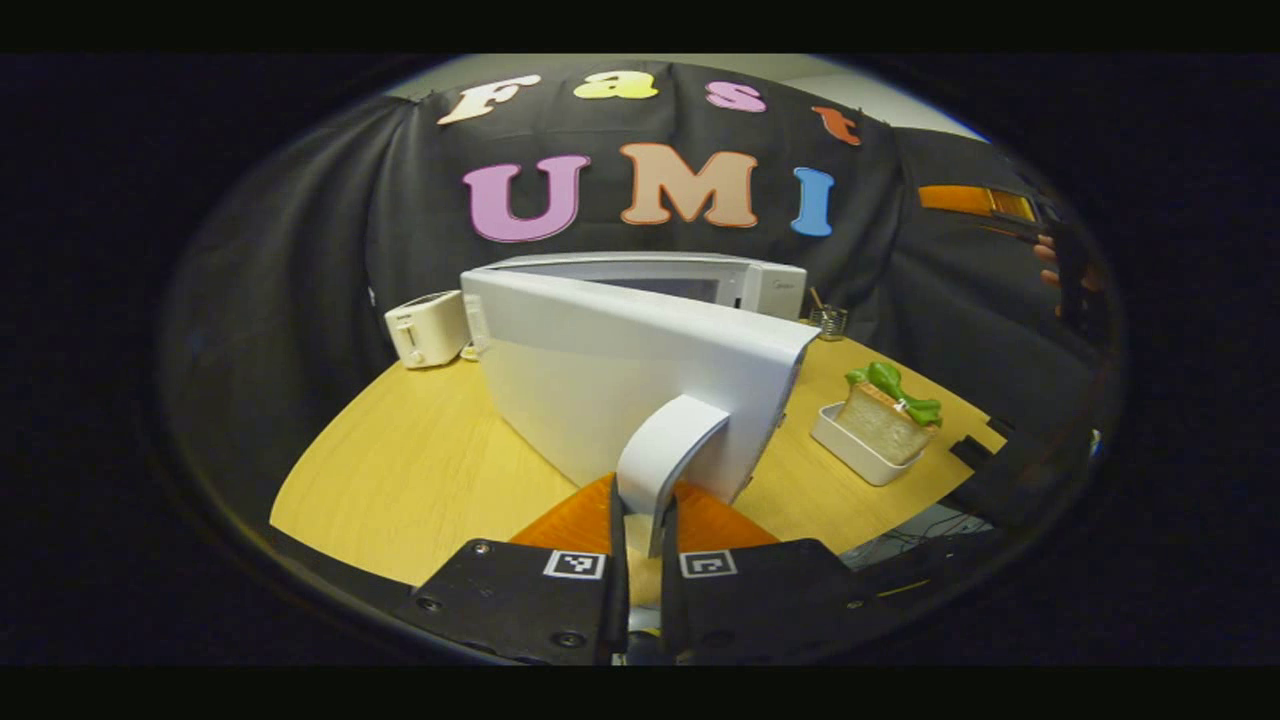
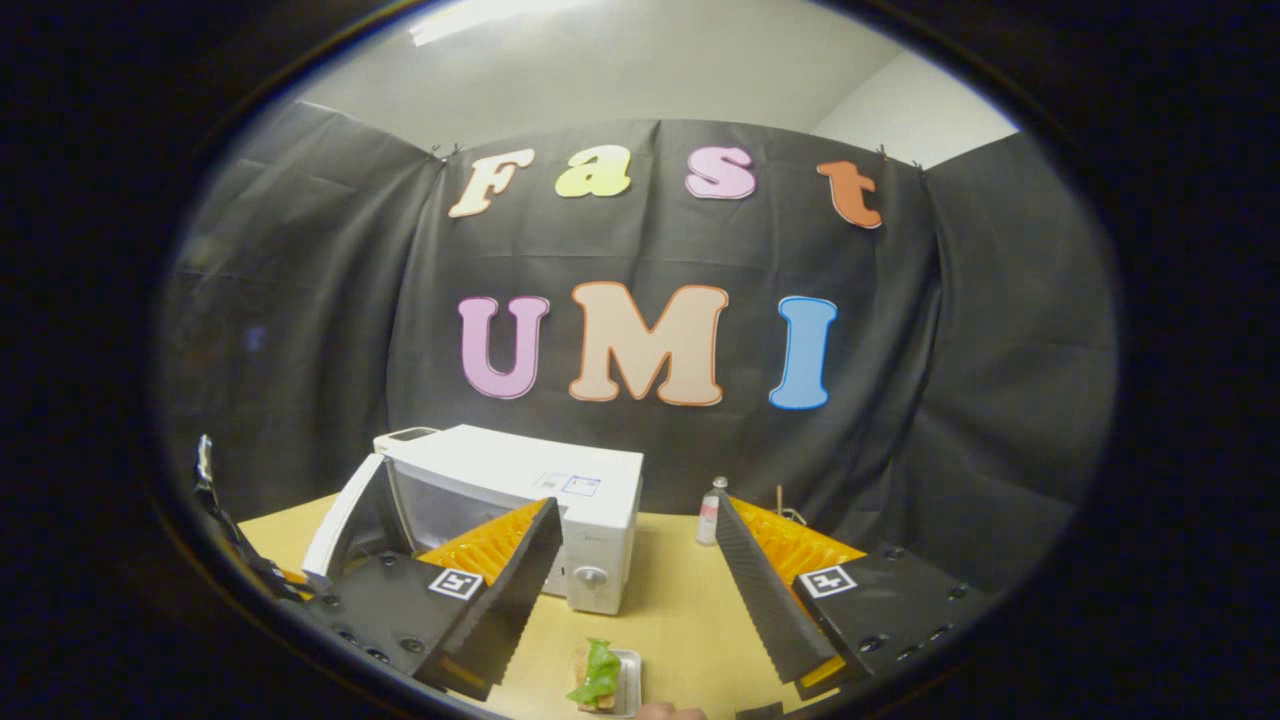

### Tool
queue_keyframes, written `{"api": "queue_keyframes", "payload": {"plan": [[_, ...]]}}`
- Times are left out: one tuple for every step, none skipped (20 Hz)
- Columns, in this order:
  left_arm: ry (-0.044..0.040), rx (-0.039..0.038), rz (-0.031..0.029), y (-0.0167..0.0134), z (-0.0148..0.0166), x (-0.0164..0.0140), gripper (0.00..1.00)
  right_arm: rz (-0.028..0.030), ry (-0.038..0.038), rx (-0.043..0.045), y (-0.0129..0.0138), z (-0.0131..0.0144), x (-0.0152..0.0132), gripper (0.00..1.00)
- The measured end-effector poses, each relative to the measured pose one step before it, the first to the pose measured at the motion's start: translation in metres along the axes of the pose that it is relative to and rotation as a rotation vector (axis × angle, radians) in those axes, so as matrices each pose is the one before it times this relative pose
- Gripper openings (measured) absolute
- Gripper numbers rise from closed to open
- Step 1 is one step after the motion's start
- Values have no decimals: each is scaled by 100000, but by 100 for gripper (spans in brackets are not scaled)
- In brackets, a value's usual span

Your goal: Open the microwave oven with the left hand, put the food in, and close the microwave oven.

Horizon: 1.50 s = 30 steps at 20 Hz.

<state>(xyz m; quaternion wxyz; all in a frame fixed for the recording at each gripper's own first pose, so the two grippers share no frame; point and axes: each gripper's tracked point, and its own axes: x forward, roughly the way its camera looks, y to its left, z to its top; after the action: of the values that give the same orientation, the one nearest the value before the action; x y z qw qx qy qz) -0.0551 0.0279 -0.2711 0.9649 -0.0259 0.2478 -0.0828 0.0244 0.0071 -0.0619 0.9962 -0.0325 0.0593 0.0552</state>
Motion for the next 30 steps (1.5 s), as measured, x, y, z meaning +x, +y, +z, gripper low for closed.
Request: {"api": "queue_keyframes", "payload": {"plan": [[487, -618, 2664, 765, -341, -352, 13, 558, 21, -436, 304, -441, -47, 96], [232, -827, 2888, 901, -170, -326, 12, 373, 107, -167, 284, -327, 84, 97], [516, -1010, 2885, 874, -234, -345, 13, 221, 787, -62, 140, -576, -74, 98], [872, -1470, 3172, 1065, -282, -271, 15, 1224, 531, 609, 371, -458, -55, 98], [266, -1562, 2530, 866, -274, -145, 14, 1230, 93, 907, 474, -254, -75, 97], [1352, -2233, 1205, 887, -405, -124, 13, 264, 731, -73, 165, -395, 74, 97], [164, -2711, 393, 529, -131, -287, 13, 442, 1342, -435, 7, -664, 0, 97], [756, -2214, 822, 699, -163, -133, 16, 182, 1213, -330, 110, -560, 9, 97], [582, -1630, 204, 530, -262, -107, 16, 190, 832, 151, 30, -422, -110, 97], [372, -788, 289, 525, -77, -68, 20, 70, 860, 507, 38, -419, 106, 97], [845, -195, 312, 466, -17, -46, 27, 15, 1298, 430, 2, -596, -2, 98], [679, 493, 616, 457, -101, -125, 35, 38, 1853, 325, 87, -695, 25, 97], [143, 229, 918, 597, 93, -56, 42, -190, 1982, -120, -112, -818, -51, 97], [82, -616, 1252, 456, -65, -55, 58, -424, 1463, -197, -118, -530, -3, 98], [131, -888, 1153, 459, -89, -59, 67, -165, 1132, 113, -59, -479, -105, 97], [-318, -1447, 1106, 426, -92, -51, 86, -308, 1136, 2, -49, -418, -41, 97], [255, -1228, 231, 100, -57, -198, 93, -234, 1023, -107, -131, -553, -103, 97], [235, -752, 277, -84, -31, 166, 100, -121, 1075, -166, -50, -435, -39, 97], [-321, 359, 235, 88, 88, -176, 100, -2, 1166, -433, -74, -512, -70, 97], [-72, 352, 90, 21, -45, 96, 100, -24, 734, -314, -18, -368, -21, 97], [338, 166, -188, -60, 37, -33, 100, 54, 736, -308, -30, -454, -71, 97], [483, -44, -173, -106, -108, 34, 100, 89, 988, -329, 41, -463, 95, 97], [489, -6, 128, 2, -40, -40, 100, 257, 997, -80, 81, -616, 48, 97], [254, -64, 280, -32, 19, -103, 100, 288, 1296, 90, 166, -636, 98, 97], [313, -247, 139, -125, 21, -105, 100, 77, 1215, 221, 16, -700, 113, 97], [338, -300, 1, -126, -121, -238, 100, -23, 1364, 252, 11, -673, 198, 97], [33, 62, -149, -108, 62, -326, 100, -94, 1386, 136, -37, -793, 185, 97], [-389, 496, -105, -41, 178, -367, 100, 37, 1377, 439, 67, -707, 238, 97], [238, 177, -295, 68, 140, -504, 100, 292, 1713, 369, -12, -759, 92, 98], [-242, -288, -313, 48, 354, -697, 100, 109, 1171, 62, 6, -594, 278, 98]]}}
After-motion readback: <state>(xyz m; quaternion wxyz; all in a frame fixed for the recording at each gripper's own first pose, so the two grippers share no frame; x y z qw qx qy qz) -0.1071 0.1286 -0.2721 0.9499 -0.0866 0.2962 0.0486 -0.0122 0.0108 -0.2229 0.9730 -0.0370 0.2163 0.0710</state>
